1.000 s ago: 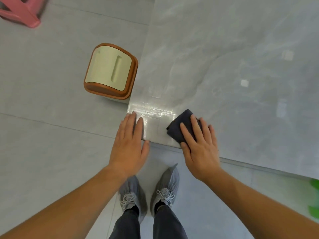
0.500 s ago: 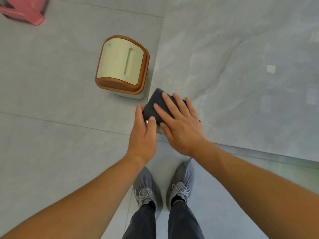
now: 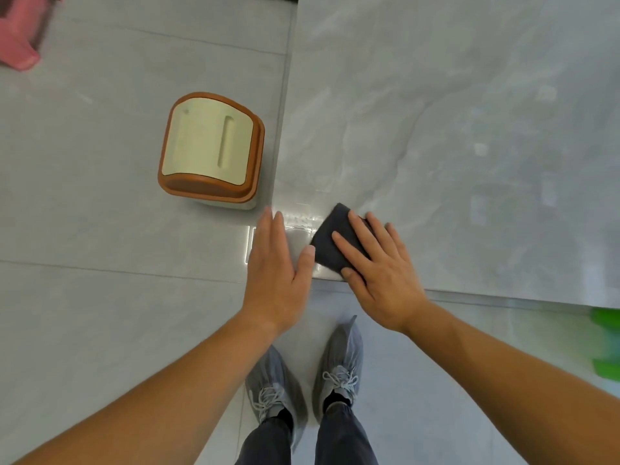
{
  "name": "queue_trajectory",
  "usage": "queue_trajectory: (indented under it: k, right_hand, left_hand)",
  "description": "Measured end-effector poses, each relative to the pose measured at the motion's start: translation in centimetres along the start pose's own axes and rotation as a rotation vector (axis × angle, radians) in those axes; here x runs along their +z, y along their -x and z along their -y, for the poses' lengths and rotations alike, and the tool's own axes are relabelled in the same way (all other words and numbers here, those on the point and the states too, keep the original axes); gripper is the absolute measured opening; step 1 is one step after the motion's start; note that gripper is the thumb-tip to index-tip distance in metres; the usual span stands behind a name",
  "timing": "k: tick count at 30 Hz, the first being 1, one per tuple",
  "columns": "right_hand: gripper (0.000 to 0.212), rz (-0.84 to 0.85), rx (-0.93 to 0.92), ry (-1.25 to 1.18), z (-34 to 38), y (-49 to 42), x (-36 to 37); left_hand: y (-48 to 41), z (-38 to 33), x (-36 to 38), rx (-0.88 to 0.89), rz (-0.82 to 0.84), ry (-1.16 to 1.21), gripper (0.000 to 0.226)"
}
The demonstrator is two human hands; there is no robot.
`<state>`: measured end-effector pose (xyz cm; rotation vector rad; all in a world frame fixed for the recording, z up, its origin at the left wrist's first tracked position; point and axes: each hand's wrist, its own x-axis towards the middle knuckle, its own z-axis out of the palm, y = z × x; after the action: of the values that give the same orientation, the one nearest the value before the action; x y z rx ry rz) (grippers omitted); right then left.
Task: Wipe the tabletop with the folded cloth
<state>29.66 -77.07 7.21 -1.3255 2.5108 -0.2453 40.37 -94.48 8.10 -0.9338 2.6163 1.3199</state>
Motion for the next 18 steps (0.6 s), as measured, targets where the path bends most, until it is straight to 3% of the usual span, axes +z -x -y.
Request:
queue_trajectory:
  k: [4, 8, 12, 14, 18]
  right_hand:
    - [0.054, 0.035, -0.025, 0.004, -3.4, 0.2, -1.1]
    - [0.059, -0.041, 0.367, -0.010, -9.0, -3.8, -3.8]
    - [0.058, -0.115, 0.689, -0.051, -11.4, -10.6, -5.6]
    - [0.058, -0.129, 0.640, -0.035, -10.2, -11.6, -5.0]
    - [0.057, -0.042, 0.283, -0.002, -7.5, -6.3, -3.3]
  left_hand:
    - [-1.3, -1.0, 0.5, 0.191, 0.103, -0.293, 0.075]
    - [-1.7, -1.4, 1.4, 0.190, 0.145, -0.492, 0.071]
    - [-1.8, -1.5, 1.5, 0.182, 0.093, -0.452, 0.065]
    - [-1.8, -2.0, 1.5, 0.169, 0.057, -0.421, 0.062]
    - [-2.0, -3.9, 2.0, 0.121, -0.014, -0.351, 0.057]
